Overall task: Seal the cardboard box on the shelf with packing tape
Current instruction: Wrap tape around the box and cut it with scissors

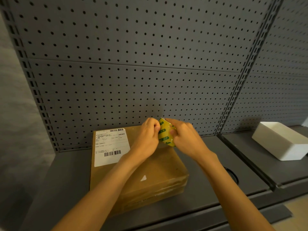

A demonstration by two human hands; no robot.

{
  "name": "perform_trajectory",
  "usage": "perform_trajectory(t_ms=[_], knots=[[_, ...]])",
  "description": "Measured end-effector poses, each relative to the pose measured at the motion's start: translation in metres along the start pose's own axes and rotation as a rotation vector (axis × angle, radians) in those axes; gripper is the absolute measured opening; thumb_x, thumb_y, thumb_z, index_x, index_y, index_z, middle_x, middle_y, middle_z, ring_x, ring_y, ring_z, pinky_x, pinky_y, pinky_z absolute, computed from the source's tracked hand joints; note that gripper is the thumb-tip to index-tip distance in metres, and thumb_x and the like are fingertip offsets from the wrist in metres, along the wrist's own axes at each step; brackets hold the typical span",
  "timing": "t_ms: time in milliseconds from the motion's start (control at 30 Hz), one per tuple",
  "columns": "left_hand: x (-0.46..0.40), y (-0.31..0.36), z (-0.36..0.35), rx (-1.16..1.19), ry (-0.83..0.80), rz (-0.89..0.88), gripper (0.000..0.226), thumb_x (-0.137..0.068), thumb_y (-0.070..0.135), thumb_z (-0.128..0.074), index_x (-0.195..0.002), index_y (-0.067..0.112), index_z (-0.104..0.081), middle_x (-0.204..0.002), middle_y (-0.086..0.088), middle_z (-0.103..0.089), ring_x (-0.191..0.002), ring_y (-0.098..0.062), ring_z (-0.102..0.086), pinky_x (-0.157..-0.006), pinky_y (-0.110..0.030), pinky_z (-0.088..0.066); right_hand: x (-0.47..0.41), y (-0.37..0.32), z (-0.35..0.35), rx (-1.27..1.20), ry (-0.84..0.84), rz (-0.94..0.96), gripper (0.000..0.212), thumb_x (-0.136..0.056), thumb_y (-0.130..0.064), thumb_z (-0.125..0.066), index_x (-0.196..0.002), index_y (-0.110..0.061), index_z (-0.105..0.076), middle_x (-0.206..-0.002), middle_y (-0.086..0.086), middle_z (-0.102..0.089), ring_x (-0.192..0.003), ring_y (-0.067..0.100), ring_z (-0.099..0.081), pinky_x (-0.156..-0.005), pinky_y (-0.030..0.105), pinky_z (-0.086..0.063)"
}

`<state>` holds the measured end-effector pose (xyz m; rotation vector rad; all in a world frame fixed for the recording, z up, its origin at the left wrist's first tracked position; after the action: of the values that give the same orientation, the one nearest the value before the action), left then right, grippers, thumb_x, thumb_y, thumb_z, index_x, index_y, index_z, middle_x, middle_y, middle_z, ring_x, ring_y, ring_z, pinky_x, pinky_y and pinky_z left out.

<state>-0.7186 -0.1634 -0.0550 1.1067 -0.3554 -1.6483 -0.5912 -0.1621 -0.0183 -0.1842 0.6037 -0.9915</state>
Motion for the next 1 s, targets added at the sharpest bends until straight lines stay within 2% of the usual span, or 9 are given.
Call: perform_trajectory(t_ms=[167, 300, 400, 500, 600, 700, 833, 933, 1000], knots=[[0.001, 0.001, 0.007, 0.108, -0.057, 0.066, 0.015, -0.101, 0.023, -0.038, -0.088, 0.017, -0.044, -0.082, 0.004, -0.049, -0.073, -0.007, -0.045, -0.060, -0.017, -0.036, -0.002, 0.004, 0.000, -0.094, -0.061, -0.007, 0.048, -0.091, 0.000, -0.044, -0.135, -0.018, -0.050, -0.120, 0.011, -0.062, -0.106, 0.027, -0.058, -0.085, 0.041, -0.051], [0.001, 0.004, 0.012, 0.203, -0.009, 0.057, 0.012, -0.091, 0.024, -0.060, -0.087, 0.014, -0.053, -0.083, 0.005, -0.054, -0.073, -0.005, -0.049, -0.061, -0.013, -0.040, -0.002, 0.007, 0.001, -0.184, -0.064, -0.029, 0.043, -0.094, -0.002, -0.047, -0.133, -0.019, -0.052, -0.113, 0.004, -0.064, -0.097, 0.017, -0.060, -0.071, 0.013, -0.047], [-0.002, -0.001, 0.019, 0.209, 0.079, 0.089, 0.009, -0.090, 0.017, -0.062, -0.083, 0.013, -0.057, -0.082, 0.002, -0.058, -0.076, -0.011, -0.053, -0.067, -0.024, -0.044, -0.002, 0.007, 0.004, -0.192, -0.020, -0.010, 0.033, -0.094, -0.011, -0.053, -0.126, -0.019, -0.058, -0.100, -0.005, -0.062, -0.089, 0.011, -0.059, -0.065, 0.005, -0.043], [-0.004, -0.006, 0.021, 0.166, 0.108, 0.117, 0.010, -0.092, 0.018, -0.057, -0.086, 0.011, -0.056, -0.084, -0.001, -0.059, -0.076, -0.011, -0.053, -0.066, -0.024, -0.044, 0.002, 0.012, 0.003, -0.215, 0.040, -0.037, 0.015, -0.092, -0.027, -0.059, -0.100, -0.015, -0.063, -0.085, -0.004, -0.062, -0.076, 0.010, -0.057, -0.060, 0.011, -0.042], [-0.004, -0.007, 0.020, 0.086, 0.113, 0.079, 0.010, -0.095, 0.021, -0.052, -0.088, 0.014, -0.051, -0.086, 0.004, -0.053, -0.075, -0.003, -0.048, -0.062, -0.013, -0.041, 0.006, 0.018, -0.004, -0.276, 0.019, -0.046, 0.017, -0.088, -0.034, -0.064, -0.085, -0.018, -0.059, -0.078, -0.002, -0.063, -0.073, 0.008, -0.060, -0.059, 0.021, -0.046], [-0.003, -0.004, 0.021, 0.021, 0.119, 0.012, 0.011, -0.098, 0.021, -0.047, -0.088, 0.014, -0.048, -0.082, 0.011, -0.047, -0.074, -0.002, -0.046, -0.063, -0.011, -0.040, 0.009, 0.016, -0.005, -0.321, 0.057, -0.022, 0.014, -0.089, -0.028, -0.062, -0.082, -0.017, -0.059, -0.073, -0.008, -0.060, -0.067, 0.003, -0.056, -0.057, 0.015, -0.043], [-0.003, -0.001, 0.019, 0.014, 0.095, -0.007, 0.014, -0.099, 0.019, -0.043, -0.087, 0.013, -0.045, -0.080, 0.012, -0.044, -0.071, -0.004, -0.043, -0.060, -0.013, -0.037, 0.007, 0.013, -0.002, -0.335, 0.090, -0.038, 0.015, -0.091, -0.027, -0.059, -0.078, -0.022, -0.056, -0.066, -0.003, -0.059, -0.059, 0.008, -0.049, -0.054, 0.024, -0.041], [-0.001, 0.002, 0.019, 0.013, 0.097, -0.017, 0.015, -0.100, 0.019, -0.041, -0.087, 0.013, -0.044, -0.079, 0.007, -0.045, -0.068, -0.006, -0.042, -0.057, -0.019, -0.035, 0.001, 0.011, 0.002, -0.242, 0.082, -0.025, 0.018, -0.092, -0.031, -0.058, -0.078, -0.022, -0.054, -0.063, -0.004, -0.057, -0.055, 0.008, -0.048, -0.052, 0.022, -0.039], [0.003, 0.007, 0.017, 0.001, 0.108, -0.056, 0.014, -0.100, 0.019, -0.040, -0.087, 0.013, -0.043, -0.080, 0.005, -0.046, -0.069, -0.010, -0.042, -0.058, -0.027, -0.036, -0.004, 0.017, 0.003, -0.116, 0.066, -0.051, 0.019, -0.092, -0.034, -0.057, -0.082, -0.019, -0.054, -0.067, 0.002, -0.059, -0.062, 0.018, -0.053, -0.056, 0.031, -0.042]])
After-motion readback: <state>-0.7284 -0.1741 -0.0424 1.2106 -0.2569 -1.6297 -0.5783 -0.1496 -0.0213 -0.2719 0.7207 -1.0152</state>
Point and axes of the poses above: each hand's wrist, its own x-axis away from the middle knuckle, its own z-axis out of the back of the hand, y = z × x, the point moved 5 cm from there along -x, towards the middle knuckle
